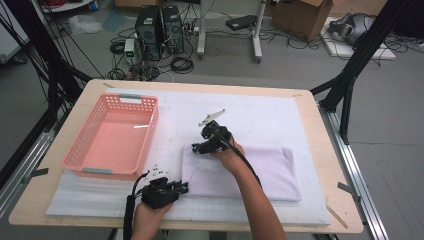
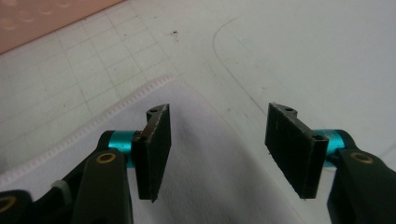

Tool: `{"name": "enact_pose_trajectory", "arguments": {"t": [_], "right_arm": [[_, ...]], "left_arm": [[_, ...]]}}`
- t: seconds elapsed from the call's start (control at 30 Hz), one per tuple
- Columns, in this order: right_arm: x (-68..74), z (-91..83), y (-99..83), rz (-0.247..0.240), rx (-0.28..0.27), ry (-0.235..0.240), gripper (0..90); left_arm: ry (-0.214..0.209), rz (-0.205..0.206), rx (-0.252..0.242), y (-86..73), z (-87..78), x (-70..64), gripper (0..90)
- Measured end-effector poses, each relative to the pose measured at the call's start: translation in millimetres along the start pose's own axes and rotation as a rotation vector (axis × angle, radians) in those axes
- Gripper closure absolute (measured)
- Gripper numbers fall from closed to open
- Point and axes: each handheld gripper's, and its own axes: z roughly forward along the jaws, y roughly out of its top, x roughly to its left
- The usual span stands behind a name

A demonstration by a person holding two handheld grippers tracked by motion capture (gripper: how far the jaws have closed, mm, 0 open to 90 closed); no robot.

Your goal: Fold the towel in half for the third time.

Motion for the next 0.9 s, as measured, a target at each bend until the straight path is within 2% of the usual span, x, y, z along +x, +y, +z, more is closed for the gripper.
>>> {"name": "enact_pose_trajectory", "arguments": {"t": [0.03,0.1,0.13,0.23,0.3,0.33,0.47,0.57,0.67,0.8,0.9], "right_arm": [[2.6,9.4,2.5,-0.032,0.046,0.02,48.1],[5.8,17.0,3.3,-0.066,0.091,0.024,52.2],[6.6,19.1,4.4,-0.071,0.096,0.025,55.8],[6.6,19.9,9.2,-0.073,0.107,0.036,76.6],[9.7,19.2,11.7,-0.104,0.114,0.02,82.9],[10.8,18.5,12.4,-0.114,0.112,0.013,83.8],[9.1,13.2,14.2,-0.095,0.064,0.035,84.6],[9.8,7.2,16.6,-0.081,0.018,0.049,84.6],[12.7,-0.3,20.3,-0.093,-0.033,0.057,84.8],[14.7,-15.7,23.7,-0.086,-0.108,0.069,84.8],[14.0,-27.5,22.8,-0.088,-0.129,0.06,84.8]], "left_arm": [[-0.002,-0.004,-0.001,-0.2,-0.2,0.5,78.6],[-0.004,-0.01,-0.002,-0.6,-0.9,0.5,78.9],[-0.006,-0.009,-0.001,-0.6,-1.2,1.0,79.1],[-0.017,-0.021,0.002,-0.1,-1.1,3.2,80.0],[-0.023,-0.027,0.002,0.4,-1.6,4.2,81.0],[-0.021,-0.026,0.004,0.8,-1.9,4.6,81.4],[-0.019,-0.03,-0.015,3.5,-8.4,2.3,82.3],[-0.036,-0.054,-0.05,7.7,-18.1,4.5,82.3],[-0.058,-0.06,-0.101,12.6,-28.2,4.8,82.3],[-0.092,-0.035,-0.145,21.6,-37.3,-1.7,82.3],[-0.116,-0.015,-0.155,29.4,-37.2,-9.1,82.2]]}}
